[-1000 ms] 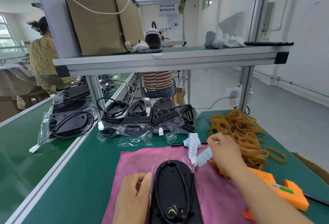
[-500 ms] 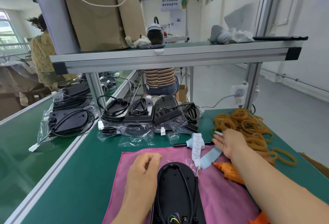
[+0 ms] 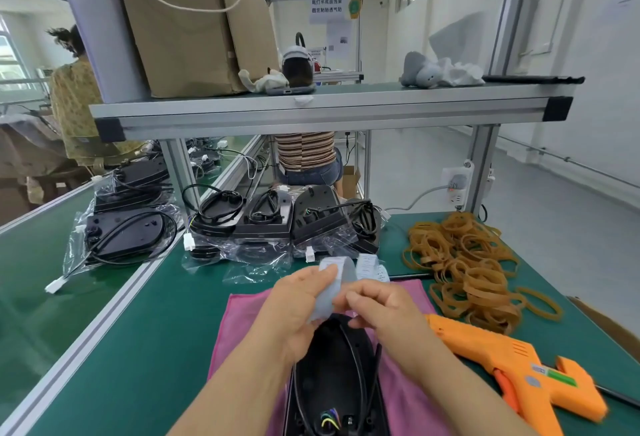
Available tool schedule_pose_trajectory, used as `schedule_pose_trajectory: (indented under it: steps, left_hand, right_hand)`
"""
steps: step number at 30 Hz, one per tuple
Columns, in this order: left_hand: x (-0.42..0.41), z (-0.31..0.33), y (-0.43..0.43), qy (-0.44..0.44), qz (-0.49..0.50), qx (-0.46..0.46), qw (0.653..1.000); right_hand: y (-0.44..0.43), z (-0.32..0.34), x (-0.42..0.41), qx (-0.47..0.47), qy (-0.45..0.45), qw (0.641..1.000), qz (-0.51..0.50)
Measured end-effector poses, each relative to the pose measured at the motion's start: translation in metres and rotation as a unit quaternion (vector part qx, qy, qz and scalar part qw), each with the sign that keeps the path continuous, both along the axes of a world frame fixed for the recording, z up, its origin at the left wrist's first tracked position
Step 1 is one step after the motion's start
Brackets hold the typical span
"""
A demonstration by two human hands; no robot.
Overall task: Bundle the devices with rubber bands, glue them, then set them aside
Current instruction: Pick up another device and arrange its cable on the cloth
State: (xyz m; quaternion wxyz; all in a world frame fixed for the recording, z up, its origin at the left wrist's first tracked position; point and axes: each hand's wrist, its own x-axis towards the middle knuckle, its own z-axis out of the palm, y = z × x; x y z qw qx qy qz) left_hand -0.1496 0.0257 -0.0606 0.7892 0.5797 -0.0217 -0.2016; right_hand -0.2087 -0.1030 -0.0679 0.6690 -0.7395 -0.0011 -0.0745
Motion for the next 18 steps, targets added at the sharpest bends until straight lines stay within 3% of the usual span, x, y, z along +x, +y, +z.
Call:
schedule_pose_trajectory:
  steps: [3,6,13,16,18]
  left_hand:
    - [-0.002,-0.004,0.002,-0.049,0.008,0.033,0.998]
    - [-0.008,-0.007,0.002,-0.078,-0.027,0.052,0.995]
    - [-0.013,-0.011,0.002,-0.126,0.016,0.128,0.984]
    - [-0.013,-0.010,0.005,-0.287,0.117,0.254,0.916]
    - [-0.015,-0.006,0.006,-0.402,0.134,0.283,0.860]
  right_hand:
    - [-0.003,0.002,0.006,0.061,0.076,0.992,-0.075]
    - [-0.003,0.005,0.012,0.121,0.145,0.981,-0.049]
    - [-0.002,0.008,0.020,0.227,0.090,0.968,-0.060]
    - [-0.006,0.008,0.022,0.223,0.093,0.967,-0.076]
    - [-0.008,0.008,0.021,0.225,0.094,0.967,-0.077]
